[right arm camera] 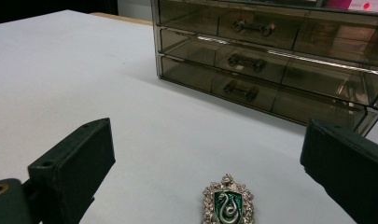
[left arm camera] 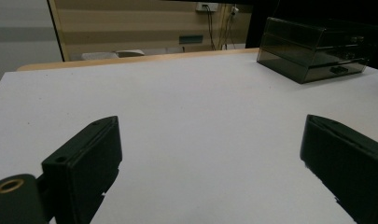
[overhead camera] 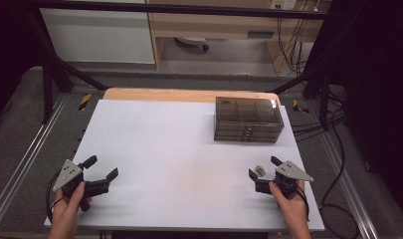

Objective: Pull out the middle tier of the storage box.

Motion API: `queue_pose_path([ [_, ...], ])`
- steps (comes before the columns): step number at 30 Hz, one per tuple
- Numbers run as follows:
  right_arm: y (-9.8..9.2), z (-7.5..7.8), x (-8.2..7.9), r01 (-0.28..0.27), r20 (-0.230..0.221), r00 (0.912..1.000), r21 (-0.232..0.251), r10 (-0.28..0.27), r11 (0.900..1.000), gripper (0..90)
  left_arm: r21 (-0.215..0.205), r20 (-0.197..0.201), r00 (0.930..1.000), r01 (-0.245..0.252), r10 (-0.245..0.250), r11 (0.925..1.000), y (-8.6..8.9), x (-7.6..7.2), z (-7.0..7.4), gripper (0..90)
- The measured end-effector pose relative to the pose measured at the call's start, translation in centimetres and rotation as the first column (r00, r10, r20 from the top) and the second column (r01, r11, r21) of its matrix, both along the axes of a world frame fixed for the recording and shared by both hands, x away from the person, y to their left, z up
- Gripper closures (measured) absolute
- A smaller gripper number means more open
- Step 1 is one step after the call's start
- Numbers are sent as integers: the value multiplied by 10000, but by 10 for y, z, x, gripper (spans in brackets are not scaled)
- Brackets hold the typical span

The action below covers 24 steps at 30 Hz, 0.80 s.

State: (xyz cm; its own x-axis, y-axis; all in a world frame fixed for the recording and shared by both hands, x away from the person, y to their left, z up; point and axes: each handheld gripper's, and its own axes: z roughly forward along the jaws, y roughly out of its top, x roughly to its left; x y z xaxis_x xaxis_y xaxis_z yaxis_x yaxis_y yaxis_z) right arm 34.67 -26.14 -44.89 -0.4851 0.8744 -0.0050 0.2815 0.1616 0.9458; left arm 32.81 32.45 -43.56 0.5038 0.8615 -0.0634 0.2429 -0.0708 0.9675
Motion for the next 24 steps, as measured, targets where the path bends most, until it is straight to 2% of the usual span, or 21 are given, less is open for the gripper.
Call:
queue_pose_path([
  [8, 7, 1, 0, -93, -201, 9998, -132, 91, 9999, 27, 148, -46, 10000, -30, 31, 9999, -1, 0, -1, 57],
  [14, 14, 2, 1, 237, -571, 9980, -554, -269, 9982, 41, 244, -102, 9999, -90, 92, 9997, 0, 0, -2, 57],
  [18, 21, 6, 7, 503, -736, 9955, -1182, -592, 9917, 42, 390, -116, 9998, -132, 136, 9992, 0, 1, -2, 57],
  [19, 21, 6, 7, 503, -736, 9955, -1182, -592, 9917, 42, 390, -116, 9998, -132, 136, 9992, 0, 1, -2, 57],
  [20, 24, 9, 16, 608, -926, 9927, -1654, -769, 9844, 43, 391, -94, 9999, -120, 123, 9992, 0, 1, -2, 57],
  [24, 30, 13, 33, 763, -1306, 9855, -2280, -1081, 9707, 51, 481, -95, 9999, -87, 92, 9988, 0, 1, -2, 57],
])
